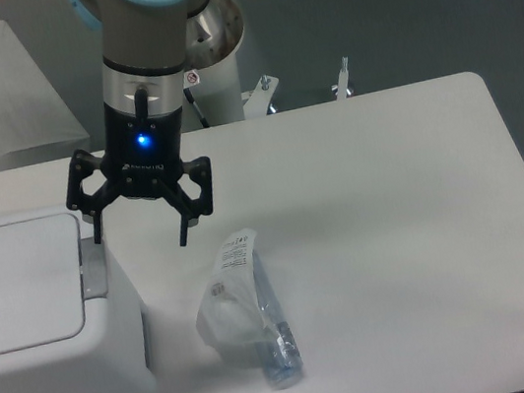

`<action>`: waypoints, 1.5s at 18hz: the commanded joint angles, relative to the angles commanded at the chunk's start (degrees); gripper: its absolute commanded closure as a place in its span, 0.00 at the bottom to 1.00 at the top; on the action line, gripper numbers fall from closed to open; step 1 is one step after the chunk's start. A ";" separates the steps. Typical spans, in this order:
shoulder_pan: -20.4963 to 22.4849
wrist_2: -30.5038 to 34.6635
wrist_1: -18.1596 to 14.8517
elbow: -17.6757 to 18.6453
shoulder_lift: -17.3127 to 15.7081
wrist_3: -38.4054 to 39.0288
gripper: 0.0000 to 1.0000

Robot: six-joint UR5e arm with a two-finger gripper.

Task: Open the trash can

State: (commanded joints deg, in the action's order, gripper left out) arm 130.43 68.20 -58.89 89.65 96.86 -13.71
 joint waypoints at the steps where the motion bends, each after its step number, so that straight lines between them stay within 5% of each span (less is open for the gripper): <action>1: 0.00 -0.09 0.00 0.00 0.09 0.00 0.00; 9: -0.44 0.00 4.48 -0.09 1.58 2.55 0.00; 27: -1.49 0.26 5.62 0.26 2.99 2.46 0.00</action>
State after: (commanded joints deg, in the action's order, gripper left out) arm 128.94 68.47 -53.26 89.91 99.84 -11.25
